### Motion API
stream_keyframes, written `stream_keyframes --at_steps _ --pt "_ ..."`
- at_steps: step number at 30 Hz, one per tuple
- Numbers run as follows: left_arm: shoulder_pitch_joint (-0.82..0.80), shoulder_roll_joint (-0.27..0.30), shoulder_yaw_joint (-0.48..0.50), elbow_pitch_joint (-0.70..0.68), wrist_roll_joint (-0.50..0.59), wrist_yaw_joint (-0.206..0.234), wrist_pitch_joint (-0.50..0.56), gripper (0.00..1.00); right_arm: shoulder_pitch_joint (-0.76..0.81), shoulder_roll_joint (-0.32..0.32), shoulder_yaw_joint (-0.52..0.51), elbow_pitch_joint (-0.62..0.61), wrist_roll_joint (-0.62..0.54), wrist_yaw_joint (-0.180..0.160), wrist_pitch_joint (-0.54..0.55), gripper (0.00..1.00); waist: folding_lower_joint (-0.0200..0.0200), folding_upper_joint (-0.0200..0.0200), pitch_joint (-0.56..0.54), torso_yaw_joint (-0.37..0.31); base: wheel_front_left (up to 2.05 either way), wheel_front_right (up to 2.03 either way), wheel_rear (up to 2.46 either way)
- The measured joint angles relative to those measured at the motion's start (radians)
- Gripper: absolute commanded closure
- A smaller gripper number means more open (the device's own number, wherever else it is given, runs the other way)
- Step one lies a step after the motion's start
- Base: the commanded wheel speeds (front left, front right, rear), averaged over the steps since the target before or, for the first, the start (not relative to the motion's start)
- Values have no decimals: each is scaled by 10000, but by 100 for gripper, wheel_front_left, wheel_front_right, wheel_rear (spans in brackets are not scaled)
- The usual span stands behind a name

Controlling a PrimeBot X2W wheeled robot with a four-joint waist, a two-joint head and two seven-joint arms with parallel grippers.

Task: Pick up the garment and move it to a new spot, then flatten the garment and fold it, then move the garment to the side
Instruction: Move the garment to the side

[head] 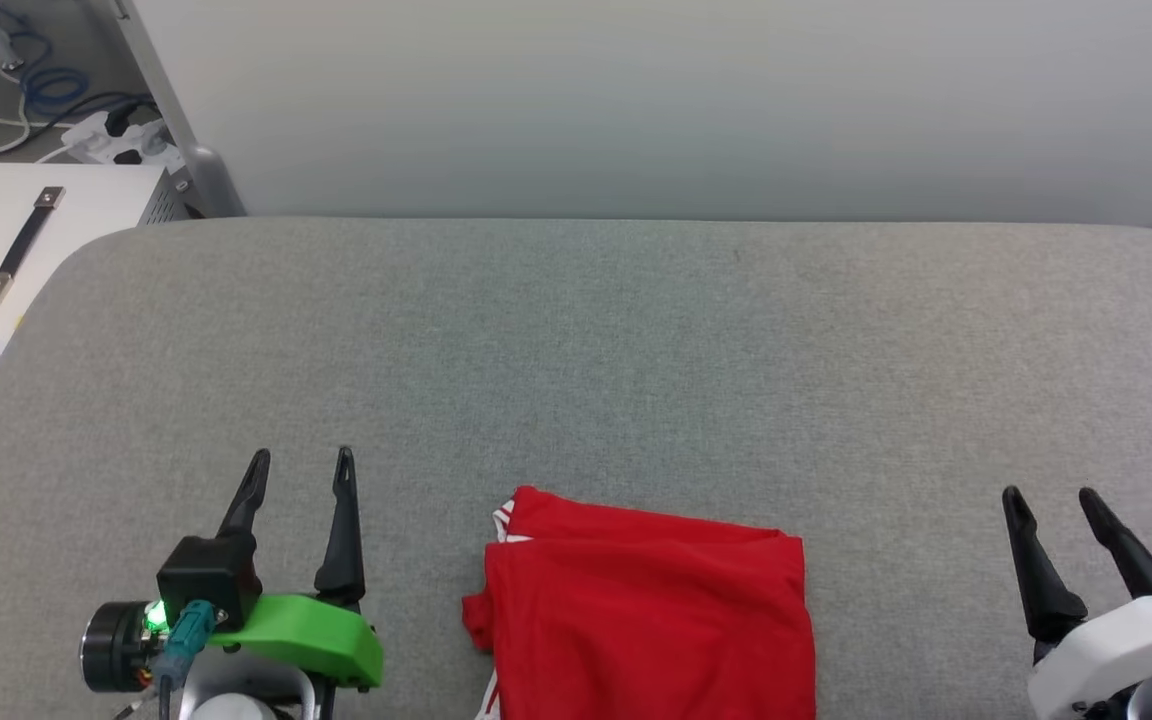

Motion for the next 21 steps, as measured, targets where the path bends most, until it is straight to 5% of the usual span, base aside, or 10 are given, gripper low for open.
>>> stream_keyframes --at_steps 11,21 --pt "-633 -564 222 -140 391 -205 0 0 13 -1526 1235 656 2828 0 2897 0 0 0 929 550 0 0 0" --pt "-1002 -1062 416 44 780 -568 0 0 -68 -1599 2895 1438 4243 0 3396 0 0 0 1659 1108 0 0 0"
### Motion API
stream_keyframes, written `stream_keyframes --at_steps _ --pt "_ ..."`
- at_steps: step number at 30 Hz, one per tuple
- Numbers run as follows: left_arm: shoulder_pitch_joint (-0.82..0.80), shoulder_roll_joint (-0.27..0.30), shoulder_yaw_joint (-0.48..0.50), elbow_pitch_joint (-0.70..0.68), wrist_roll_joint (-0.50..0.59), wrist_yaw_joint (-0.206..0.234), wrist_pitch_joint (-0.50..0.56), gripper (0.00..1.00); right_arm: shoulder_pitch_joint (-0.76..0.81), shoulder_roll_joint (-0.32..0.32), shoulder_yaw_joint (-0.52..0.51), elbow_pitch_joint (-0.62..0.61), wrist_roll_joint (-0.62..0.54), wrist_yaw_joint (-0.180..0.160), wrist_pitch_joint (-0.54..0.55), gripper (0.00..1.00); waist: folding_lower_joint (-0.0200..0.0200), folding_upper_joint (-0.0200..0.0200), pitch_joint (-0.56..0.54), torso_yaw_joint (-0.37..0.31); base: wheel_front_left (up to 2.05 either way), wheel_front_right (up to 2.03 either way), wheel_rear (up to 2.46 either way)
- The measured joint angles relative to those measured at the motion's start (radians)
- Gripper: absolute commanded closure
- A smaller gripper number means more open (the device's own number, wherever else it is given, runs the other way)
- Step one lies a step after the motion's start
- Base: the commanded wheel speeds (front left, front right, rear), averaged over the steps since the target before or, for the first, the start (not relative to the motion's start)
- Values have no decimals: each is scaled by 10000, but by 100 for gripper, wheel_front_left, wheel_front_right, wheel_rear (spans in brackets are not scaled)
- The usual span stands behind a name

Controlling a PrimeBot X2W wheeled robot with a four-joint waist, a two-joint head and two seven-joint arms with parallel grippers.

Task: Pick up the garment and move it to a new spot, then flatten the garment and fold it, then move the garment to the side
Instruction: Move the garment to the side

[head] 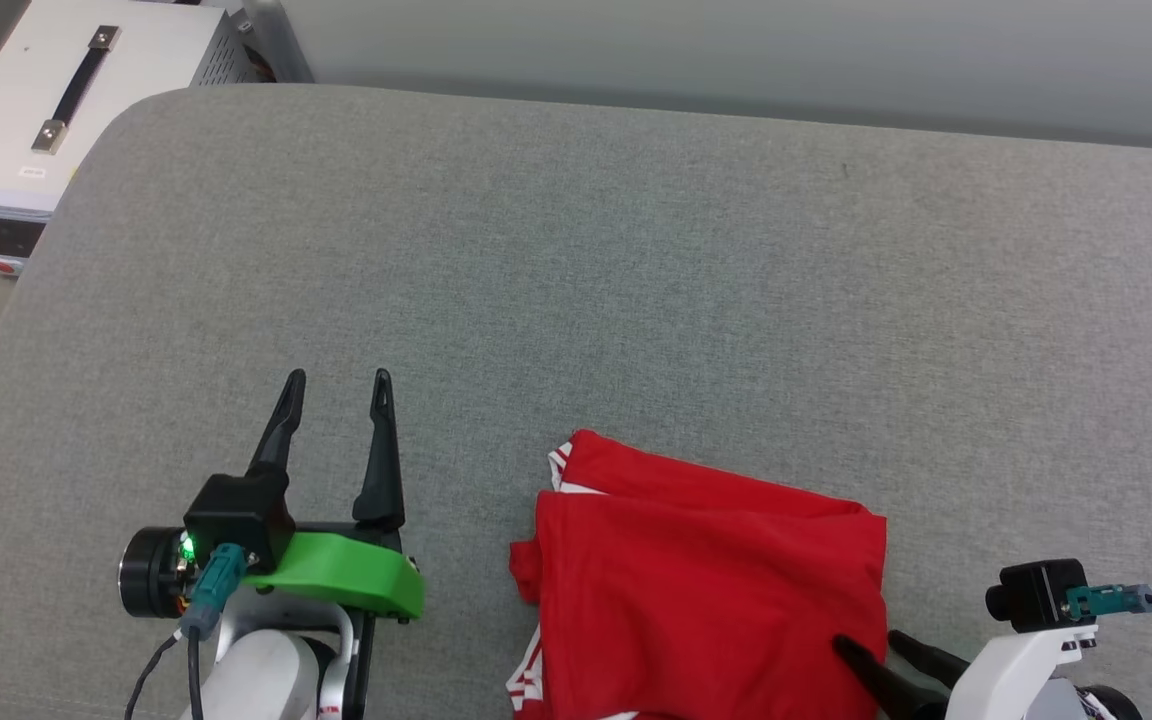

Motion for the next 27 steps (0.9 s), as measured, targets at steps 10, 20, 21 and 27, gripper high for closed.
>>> stream_keyframes --at_steps 10,20,21,27 --pt "-107 -385 337 86 366 -328 0 0 -882 -86 813 1108 577 13 -63 0 0 0 614 223 0 0 0" --pt "-103 -614 633 249 639 -522 0 0 -1030 -105 926 1457 635 12 222 100 0 0 469 183 0 0 0" --pt "-100 -619 662 288 652 -529 0 0 -1055 -111 938 1457 612 12 222 100 0 0 420 176 0 0 0" --pt "-13 -623 861 376 727 -614 0 0 -1102 -167 938 1306 433 12 245 100 0 0 16 87 0 0 0"
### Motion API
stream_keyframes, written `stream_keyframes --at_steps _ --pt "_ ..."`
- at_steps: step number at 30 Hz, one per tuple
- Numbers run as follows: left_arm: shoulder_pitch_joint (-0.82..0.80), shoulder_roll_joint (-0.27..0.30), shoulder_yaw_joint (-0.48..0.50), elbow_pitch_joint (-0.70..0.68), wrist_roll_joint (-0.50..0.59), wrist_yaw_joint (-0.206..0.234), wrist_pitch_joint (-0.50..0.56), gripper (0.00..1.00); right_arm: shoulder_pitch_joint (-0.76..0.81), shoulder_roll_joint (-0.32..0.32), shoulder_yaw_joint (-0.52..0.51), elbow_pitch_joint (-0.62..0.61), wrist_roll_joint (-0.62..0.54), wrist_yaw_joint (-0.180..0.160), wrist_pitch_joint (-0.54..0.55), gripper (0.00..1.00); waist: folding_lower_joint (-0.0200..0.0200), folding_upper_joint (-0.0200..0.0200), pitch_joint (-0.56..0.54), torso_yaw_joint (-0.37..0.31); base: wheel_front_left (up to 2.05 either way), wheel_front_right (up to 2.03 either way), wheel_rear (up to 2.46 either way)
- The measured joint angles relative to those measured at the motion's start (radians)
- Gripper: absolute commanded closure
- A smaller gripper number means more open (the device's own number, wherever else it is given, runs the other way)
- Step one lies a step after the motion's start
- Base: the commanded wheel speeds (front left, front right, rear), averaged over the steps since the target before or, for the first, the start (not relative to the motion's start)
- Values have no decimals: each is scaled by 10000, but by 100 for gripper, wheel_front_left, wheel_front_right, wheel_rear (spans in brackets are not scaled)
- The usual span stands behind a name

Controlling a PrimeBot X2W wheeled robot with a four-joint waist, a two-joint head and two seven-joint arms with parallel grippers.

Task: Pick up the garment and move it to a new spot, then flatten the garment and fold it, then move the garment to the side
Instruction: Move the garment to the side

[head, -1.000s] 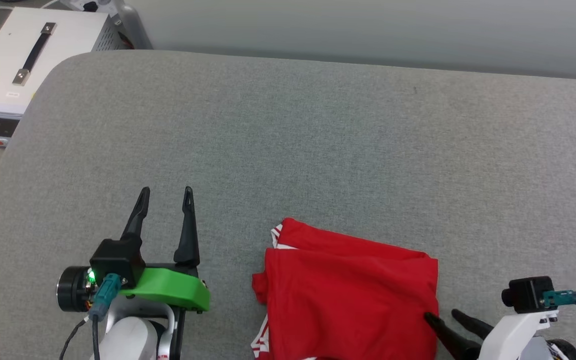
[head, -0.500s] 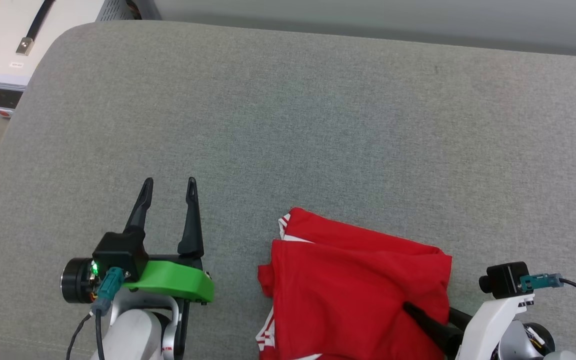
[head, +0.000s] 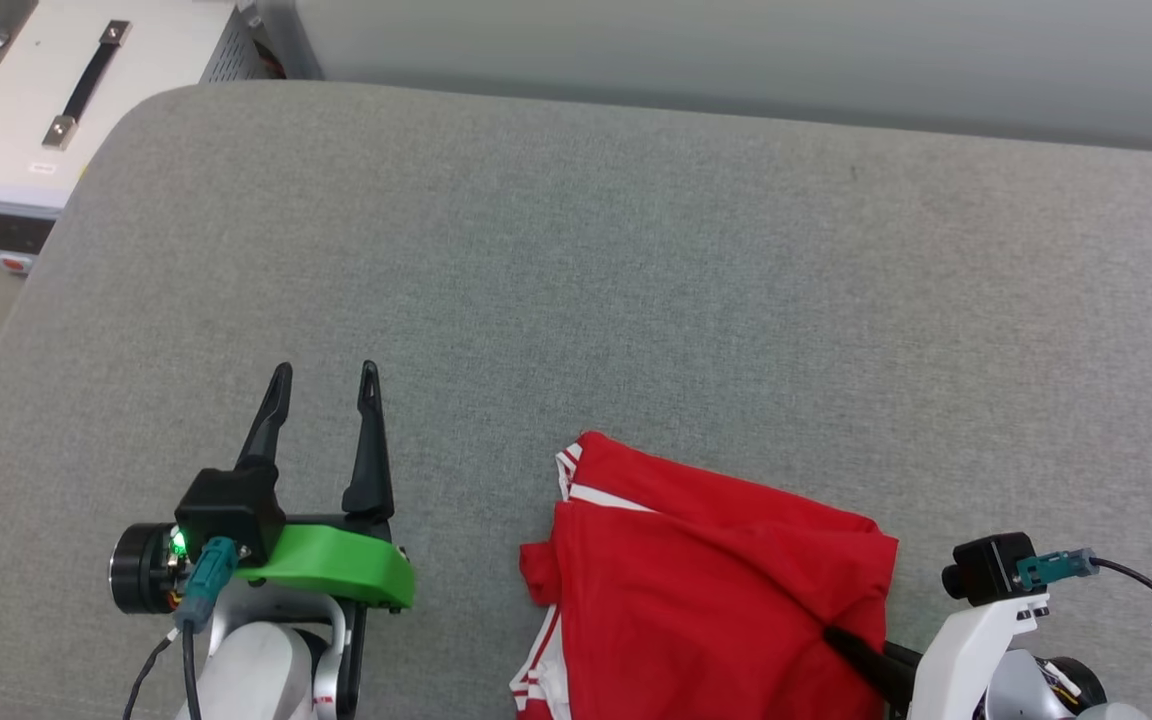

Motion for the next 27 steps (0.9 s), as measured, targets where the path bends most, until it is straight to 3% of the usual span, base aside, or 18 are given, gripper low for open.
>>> stream_keyframes --at_steps 7,17,27 --pt "480 48 15 -86 88 4 0 0 -6 -336 -405 -81 -362 0 399 100 0 0 -569 -481 0 0 0" --pt "608 81 -50 -479 88 25 15 0 -469 -1174 -926 -67 -621 -4 922 100 0 0 -715 -1836 0 0 0" --pt "-265 330 -291 -1135 504 8 341 0 -2914 -1933 -499 593 -612 -10 953 100 0 0 9 -3471 0 0 0"
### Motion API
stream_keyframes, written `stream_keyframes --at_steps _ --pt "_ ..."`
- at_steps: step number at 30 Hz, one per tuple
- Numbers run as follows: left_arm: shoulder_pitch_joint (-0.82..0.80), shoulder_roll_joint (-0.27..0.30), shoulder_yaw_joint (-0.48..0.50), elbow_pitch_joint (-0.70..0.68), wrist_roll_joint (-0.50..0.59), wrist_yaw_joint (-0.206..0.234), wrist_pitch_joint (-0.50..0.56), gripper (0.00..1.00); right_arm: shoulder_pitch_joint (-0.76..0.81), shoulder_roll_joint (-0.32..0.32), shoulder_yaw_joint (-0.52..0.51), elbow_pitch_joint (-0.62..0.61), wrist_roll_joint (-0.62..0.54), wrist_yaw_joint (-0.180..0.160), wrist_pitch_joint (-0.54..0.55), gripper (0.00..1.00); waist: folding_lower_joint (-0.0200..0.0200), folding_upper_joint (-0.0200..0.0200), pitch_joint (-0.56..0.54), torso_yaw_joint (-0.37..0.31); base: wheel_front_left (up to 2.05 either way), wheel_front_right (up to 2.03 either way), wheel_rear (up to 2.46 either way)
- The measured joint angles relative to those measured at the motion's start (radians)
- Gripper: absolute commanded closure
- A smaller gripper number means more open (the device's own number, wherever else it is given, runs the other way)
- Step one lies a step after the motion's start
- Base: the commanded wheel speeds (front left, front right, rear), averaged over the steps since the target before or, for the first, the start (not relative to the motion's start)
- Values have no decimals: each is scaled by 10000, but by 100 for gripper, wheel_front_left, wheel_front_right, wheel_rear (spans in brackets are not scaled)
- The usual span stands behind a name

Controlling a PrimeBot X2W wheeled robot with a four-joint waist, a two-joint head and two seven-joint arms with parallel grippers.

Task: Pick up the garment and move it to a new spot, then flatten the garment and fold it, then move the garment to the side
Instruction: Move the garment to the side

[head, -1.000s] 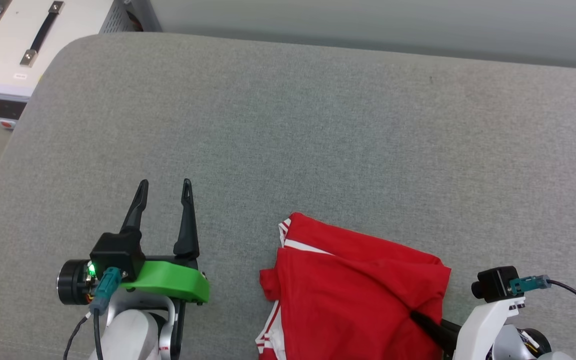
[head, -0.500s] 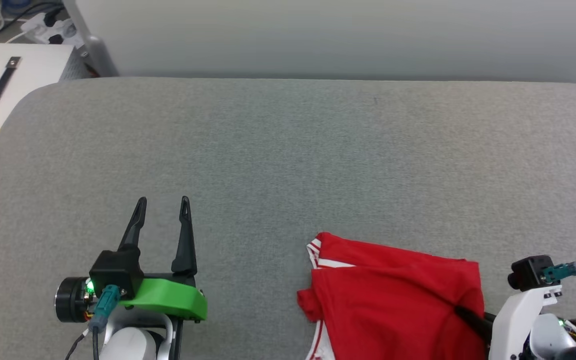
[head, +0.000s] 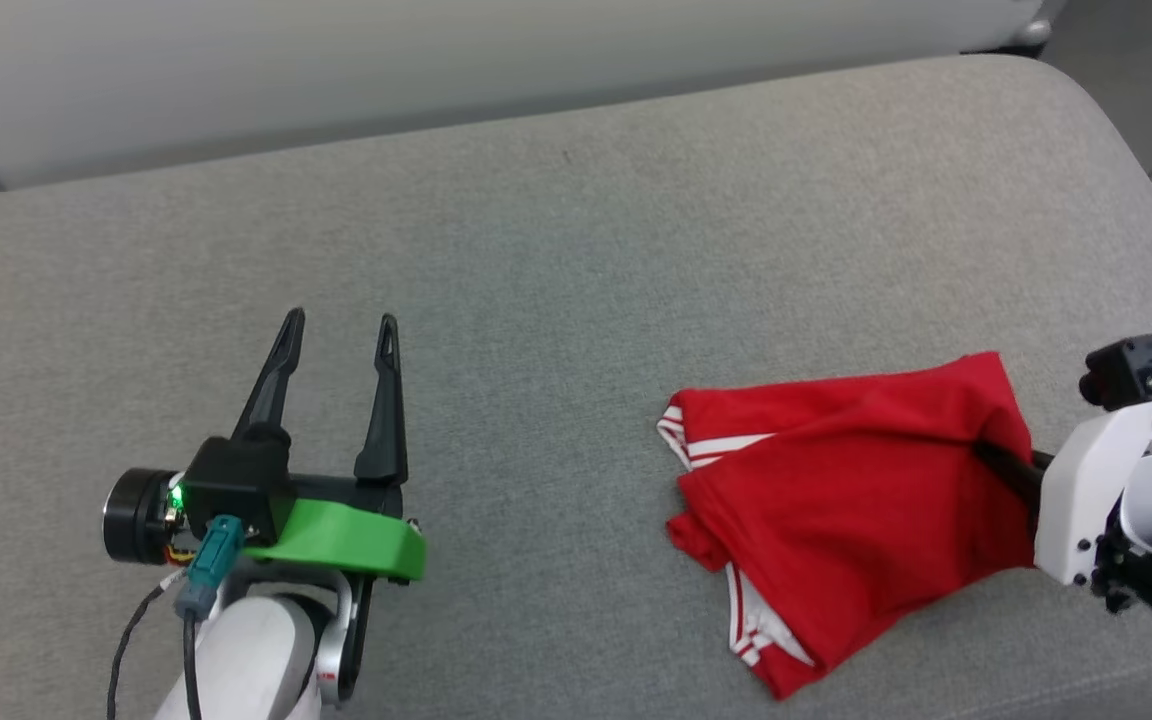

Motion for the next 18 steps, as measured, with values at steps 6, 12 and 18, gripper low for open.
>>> stream_keyframes --at_steps 6,12,18 --pt "-918 35 -215 -236 295 -105 174 0 -1385 -800 38 840 29 0 -360 100 0 0 1005 -556 0 0 0" --pt "-1755 130 -380 -355 612 -219 397 0 -2656 -1578 -424 1908 -247 2 -803 100 1 0 2109 -943 0 0 0" --pt "-2515 221 -610 -514 874 -364 598 0 -3741 -2094 -1104 3244 -539 0 -1407 100 1 0 3146 -1216 0 0 0"
